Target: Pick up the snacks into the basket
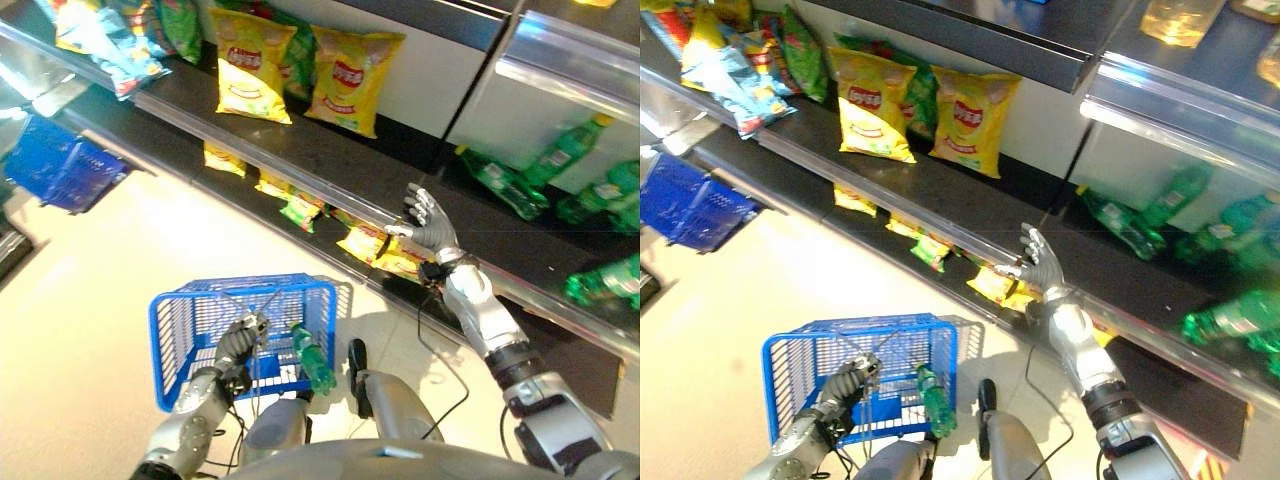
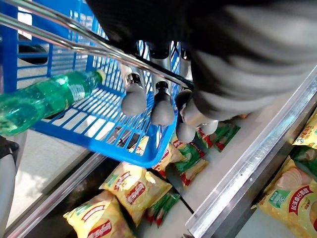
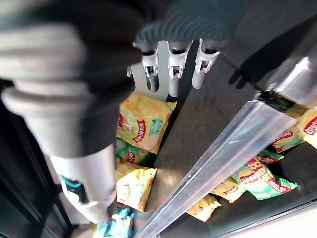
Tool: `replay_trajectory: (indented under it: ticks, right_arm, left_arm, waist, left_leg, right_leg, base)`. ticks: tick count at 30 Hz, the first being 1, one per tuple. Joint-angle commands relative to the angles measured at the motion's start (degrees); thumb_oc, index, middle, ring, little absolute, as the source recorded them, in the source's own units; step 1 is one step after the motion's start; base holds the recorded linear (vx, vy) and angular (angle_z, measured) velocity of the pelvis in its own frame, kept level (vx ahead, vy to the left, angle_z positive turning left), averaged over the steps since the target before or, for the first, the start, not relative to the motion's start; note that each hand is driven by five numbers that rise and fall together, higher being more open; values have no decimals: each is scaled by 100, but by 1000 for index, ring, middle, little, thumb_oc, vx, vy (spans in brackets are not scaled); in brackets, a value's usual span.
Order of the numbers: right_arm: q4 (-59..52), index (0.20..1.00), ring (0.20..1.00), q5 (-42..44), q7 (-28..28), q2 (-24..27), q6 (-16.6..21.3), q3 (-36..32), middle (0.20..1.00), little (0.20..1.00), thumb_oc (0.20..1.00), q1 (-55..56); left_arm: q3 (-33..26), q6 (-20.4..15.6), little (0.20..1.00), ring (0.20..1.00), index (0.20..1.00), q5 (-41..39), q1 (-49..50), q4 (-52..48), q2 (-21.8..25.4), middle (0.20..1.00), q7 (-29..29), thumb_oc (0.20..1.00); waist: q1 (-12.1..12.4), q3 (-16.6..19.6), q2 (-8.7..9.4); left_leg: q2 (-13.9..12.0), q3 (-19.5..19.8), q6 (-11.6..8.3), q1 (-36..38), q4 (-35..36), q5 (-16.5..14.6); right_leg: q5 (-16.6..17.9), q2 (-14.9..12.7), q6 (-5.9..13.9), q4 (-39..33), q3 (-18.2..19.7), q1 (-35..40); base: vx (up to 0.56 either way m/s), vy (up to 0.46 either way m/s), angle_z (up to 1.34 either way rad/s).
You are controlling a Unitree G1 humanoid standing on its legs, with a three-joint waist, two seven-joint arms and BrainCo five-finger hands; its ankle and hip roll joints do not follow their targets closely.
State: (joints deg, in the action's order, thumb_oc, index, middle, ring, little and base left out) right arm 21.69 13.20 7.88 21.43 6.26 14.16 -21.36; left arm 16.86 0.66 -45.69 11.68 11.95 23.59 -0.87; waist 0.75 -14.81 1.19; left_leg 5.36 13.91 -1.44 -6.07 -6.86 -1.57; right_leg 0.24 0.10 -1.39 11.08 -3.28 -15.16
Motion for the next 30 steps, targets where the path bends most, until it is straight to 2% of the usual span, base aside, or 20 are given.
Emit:
replay_trajectory:
  ticks: [1,2,4,5,6,8,9,10,12,14,16,17,18,20,21,22,23,24,25,30]
  right_arm:
    - [-86,1000,1000,262,111,345,258,-74,1000,1000,1000,-404]
    - [3,1000,1000,289,162,425,204,-58,1000,1000,1000,-632]
    - [99,1000,1000,320,202,462,186,-96,1000,1000,1000,-698]
    - [236,1000,1000,384,264,489,176,-150,1000,1000,1000,-773]
    - [451,1000,1000,444,337,558,137,-177,1000,1000,1000,-914]
    - [557,1000,1000,471,353,556,137,-136,1000,1000,1000,-984]
    - [750,1000,1000,554,376,509,160,-69,1000,1000,1000,-1162]
    - [762,1000,1000,558,374,508,166,-65,1000,1000,1000,-1171]
    - [1262,1000,1000,707,478,582,145,-109,1000,1000,1000,-1385]
    - [1285,1000,1000,683,472,560,103,-41,1000,1000,1000,-1499]
    - [1324,1000,1000,812,521,428,93,-136,1000,1000,1000,-1578]
    - [1325,1000,1000,812,521,430,93,-137,1000,1000,1000,-1580]
    - [1241,1000,1000,850,475,404,104,-134,1000,1000,1000,-1724]
    - [1375,1000,1000,856,473,393,46,-75,1000,1000,1000,-2006]
    - [1383,1000,1000,858,472,392,47,-70,1000,1000,1000,-2019]
    - [1830,1000,1000,877,526,370,11,-99,1000,1000,1000,-2315]
    - [1832,1000,1000,878,526,370,12,-99,1000,1000,1000,-2317]
    - [2170,1000,1000,983,606,478,-7,-52,1000,1000,1000,-2611]
    - [2295,1000,1000,1083,694,535,9,-32,1000,1000,1000,-2725]
    - [2610,1000,1000,1233,755,739,2,-29,1000,1000,1000,-3046]
  left_arm:
    - [9,-573,200,200,200,-212,-107,-1275,-308,200,-321,200]
    - [52,-581,200,200,200,-253,-185,-1268,-346,200,-291,200]
    - [81,-565,200,200,200,-267,-197,-1281,-355,200,-277,200]
    - [104,-534,200,200,200,-282,-232,-1274,-330,200,-253,200]
    - [96,-479,200,200,200,-309,-238,-1304,-297,200,-227,200]
    - [82,-472,200,200,200,-298,-217,-1309,-302,200,-205,200]
    - [69,-500,200,200,200,-233,-235,-1232,-312,200,-141,200]
    - [68,-502,200,200,200,-232,-238,-1228,-314,200,-141,200]
    - [97,-580,200,200,200,-95,-373,-1192,-260,200,-67,200]
    - [69,-575,200,200,200,-104,-394,-1229,-237,200,-66,200]
    - [87,-576,200,200,200,24,-489,-1303,-108,200,-15,200]
    - [88,-576,200,200,200,23,-492,-1303,-109,200,-15,200]
    - [86,-625,200,200,200,142,-625,-1369,82,200,64,200]
    - [42,-670,200,200,200,155,-718,-1412,169,200,99,200]
    - [36,-670,200,200,200,154,-721,-1412,167,200,99,200]
    - [-27,-714,200,200,200,182,-694,-1405,156,200,131,200]
    - [-28,-714,200,200,200,182,-695,-1405,156,200,131,200]
    - [44,-802,200,200,200,129,-853,-1308,96,200,204,200]
    - [111,-836,200,200,200,99,-955,-1261,70,200,217,200]
    - [160,-883,200,200,200,180,-910,-1332,-25,200,291,200]
  waist:
    - [174,180,47]
    - [287,56,89]
    - [296,41,103]
    - [279,49,115]
    - [270,108,126]
    - [311,119,106]
    - [460,147,5]
    - [461,136,20]
    - [577,171,73]
    - [673,214,49]
    - [794,323,217]
    - [804,337,205]
    - [724,158,271]
    - [664,18,104]
    - [661,14,112]
    - [670,-38,91]
    - [668,-44,92]
    - [533,-164,218]
    - [421,-237,243]
    - [458,-357,268]
  left_leg:
    - [418,-862,-200,-298,-2050,-437]
    - [537,-912,-378,-588,-2640,-207]
    - [482,-933,-340,-782,-2741,-190]
    - [282,-951,-284,-980,-2660,-164]
    - [-43,-1071,-198,-1160,-1971,-195]
    - [-90,-1075,-172,-1151,-1532,-79]
    - [-343,-820,-255,-1383,-514,465]
    - [-334,-827,-257,-1342,-462,483]
    - [-750,-1029,-341,-1761,-17,742]
    - [-724,-941,-305,-1531,37,736]
    - [-548,-788,-97,-1256,26,745]
    - [-566,-790,-99,-1274,32,759]
    - [-492,-871,29,-1196,-134,606]
    - [-648,-921,91,-1087,-101,547]
    - [-642,-926,91,-1092,-105,543]
    - [-629,-988,137,-897,12,392]
    - [-627,-987,137,-892,14,392]
    - [-425,-951,96,-793,102,334]
    - [-308,-861,97,-789,102,304]
    - [-131,-722,88,-961,-97,109]
  right_leg:
    - [-193,-182,674,-307,72,600]
    - [-338,-244,566,-249,-32,822]
    - [-380,-258,539,-231,-30,892]
    - [-441,-266,514,-218,-33,948]
    - [-596,-241,528,-251,-85,1103]
    - [-674,-177,544,-251,-54,1192]
    - [-790,49,578,-301,72,1366]
    - [-801,35,576,-298,78,1380]
    - [-944,-25,637,-432,132,1783]
    - [-1000,-16,684,-398,202,1841]
    - [-936,-143,880,302,327,1757]
    - [-917,-126,879,298,336,1734]
    - [-146,-264,1168,1452,335,1083]
    - [4,-282,1233,2075,143,508]
    - [-12,-289,1232,2105,148,491]
    - [-23,-527,1148,1804,-54,240]
    - [-25,-529,1148,1805,-55,245]
    - [-221,-245,1017,654,189,80]
    - [-214,-93,975,105,554,-55]
    - [3,-167,997,-379,712,113]
  base:
    - [183,-147,67]
    - [136,-133,45]
    - [123,-91,22]
    - [273,-79,36]
    - [323,-31,68]
    - [295,25,64]
    - [232,41,26]
    - [339,55,7]
    - [337,71,-31]
    - [332,143,-20]
    - [365,196,-49]
    - [156,161,-61]
    - [55,111,-40]
    - [66,202,-23]
    - [176,242,-6]
    - [137,95,-10]
    - [280,108,-28]
    - [206,20,-22]
    - [220,22,-6]
    - [71,-22,64]
